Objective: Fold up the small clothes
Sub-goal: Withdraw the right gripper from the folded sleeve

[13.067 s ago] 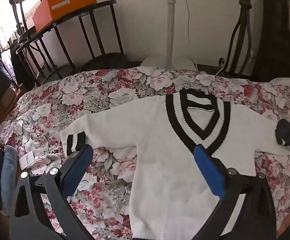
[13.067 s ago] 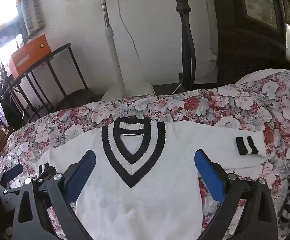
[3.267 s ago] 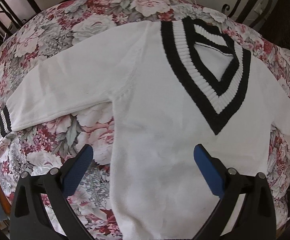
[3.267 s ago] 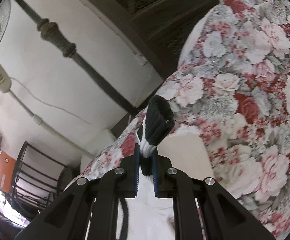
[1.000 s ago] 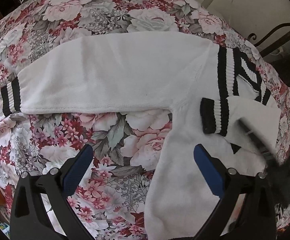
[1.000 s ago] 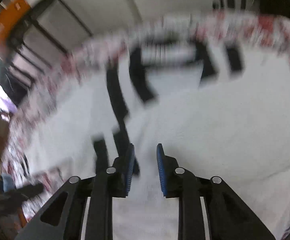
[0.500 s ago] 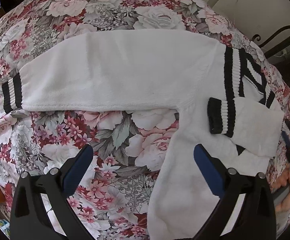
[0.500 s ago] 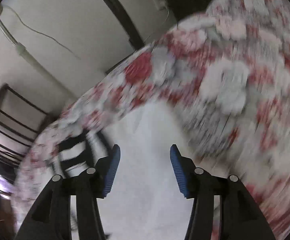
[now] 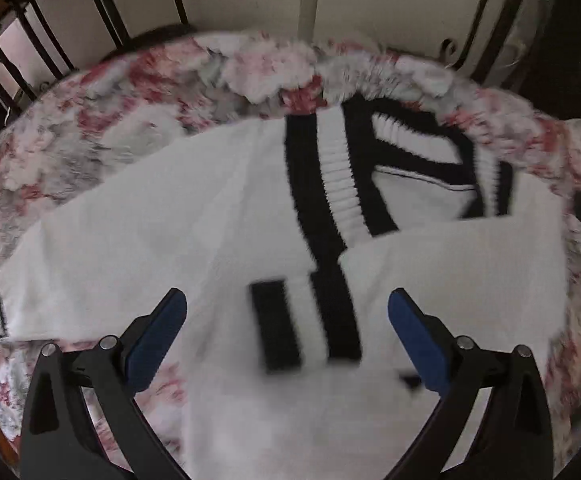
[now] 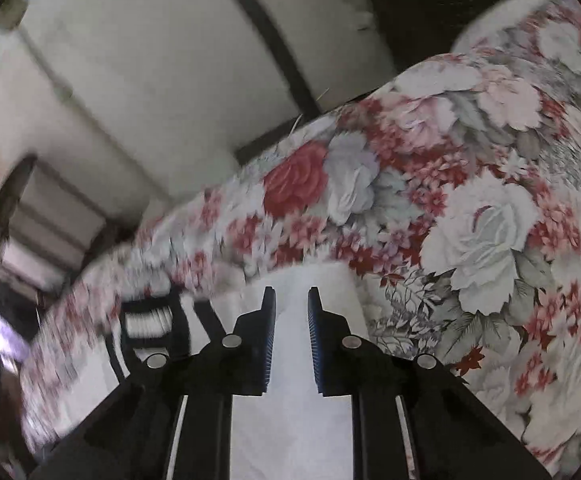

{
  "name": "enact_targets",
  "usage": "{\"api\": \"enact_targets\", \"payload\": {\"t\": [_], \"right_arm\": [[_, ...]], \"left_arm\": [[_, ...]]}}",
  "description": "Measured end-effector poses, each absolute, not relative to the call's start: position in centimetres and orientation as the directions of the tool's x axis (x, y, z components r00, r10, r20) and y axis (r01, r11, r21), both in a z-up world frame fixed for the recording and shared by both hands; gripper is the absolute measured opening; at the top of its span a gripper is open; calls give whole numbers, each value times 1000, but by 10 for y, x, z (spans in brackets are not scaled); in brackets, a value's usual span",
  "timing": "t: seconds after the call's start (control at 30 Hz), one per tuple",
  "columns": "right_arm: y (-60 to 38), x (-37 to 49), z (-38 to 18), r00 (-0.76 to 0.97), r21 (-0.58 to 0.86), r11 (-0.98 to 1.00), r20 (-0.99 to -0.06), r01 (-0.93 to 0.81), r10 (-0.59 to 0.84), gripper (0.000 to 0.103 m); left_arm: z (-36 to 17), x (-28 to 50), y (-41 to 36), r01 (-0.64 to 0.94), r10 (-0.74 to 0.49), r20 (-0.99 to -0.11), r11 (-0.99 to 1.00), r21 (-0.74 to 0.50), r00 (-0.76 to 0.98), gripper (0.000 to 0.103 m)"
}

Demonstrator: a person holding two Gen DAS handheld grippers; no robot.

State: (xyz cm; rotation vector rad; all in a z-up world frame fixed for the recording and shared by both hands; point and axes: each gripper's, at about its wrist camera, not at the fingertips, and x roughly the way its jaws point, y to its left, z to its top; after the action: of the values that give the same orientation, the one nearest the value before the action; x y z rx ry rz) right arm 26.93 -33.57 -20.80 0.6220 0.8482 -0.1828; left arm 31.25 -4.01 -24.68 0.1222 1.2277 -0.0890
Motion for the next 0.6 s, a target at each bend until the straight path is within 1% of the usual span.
{"api": "enact_targets", "payload": {"t": [0.07, 0.1, 0.13, 0.2, 0.23, 0.27, 0.3, 0.33, 0.43, 0.5, 0.57, 0.6], "right_arm": [[-338, 279, -239, 556, 399, 819, -822, 412, 121, 16], [-341, 277, -251, 537, 397, 811, -834, 429, 124, 9], [-348, 275, -261, 537, 417, 795, -832, 441, 138, 0], [-360, 272, -262, 555, 483, 744, -812, 462, 182, 0], [-362, 271, -255, 569, 494, 738, -802, 460, 182, 4], [-361, 268, -241, 597, 494, 752, -785, 437, 169, 6], [-359, 264, -229, 609, 485, 774, -776, 407, 166, 6], [-353, 260, -217, 607, 477, 800, -773, 365, 184, 6], [-338, 238, -202, 582, 426, 854, -791, 299, 191, 6], [-326, 228, -206, 545, 384, 882, -817, 274, 187, 7], [-310, 220, -230, 461, 327, 902, -871, 282, 172, 7], [-308, 215, -247, 417, 309, 904, -893, 294, 170, 5]], "left_arm": [[-282, 327, -40, 95, -17, -972, 995, 6, 232, 99], [-294, 330, -38, 80, -26, -977, 997, -9, 211, 99], [-299, 330, -36, 75, -40, -972, 997, -23, 230, 99], [-297, 329, -40, 93, -25, -967, 996, -2, 253, 99], [-291, 329, -42, 100, -16, -967, 995, 10, 256, 99], [-284, 328, -42, 93, -23, -964, 996, 2, 264, 99], [-274, 326, -42, 88, -47, -958, 996, -22, 283, 98], [-258, 322, -45, 101, -100, -942, 992, -71, 320, 98], [-231, 310, -68, 195, -192, -920, 972, -130, 343, 98], [-241, 303, -87, 249, -192, -936, 961, -119, 293, 98], [-276, 295, -103, 292, -125, -968, 955, -58, 216, 98], [-293, 288, -108, 306, -69, -973, 952, 2, 222, 99]]}}
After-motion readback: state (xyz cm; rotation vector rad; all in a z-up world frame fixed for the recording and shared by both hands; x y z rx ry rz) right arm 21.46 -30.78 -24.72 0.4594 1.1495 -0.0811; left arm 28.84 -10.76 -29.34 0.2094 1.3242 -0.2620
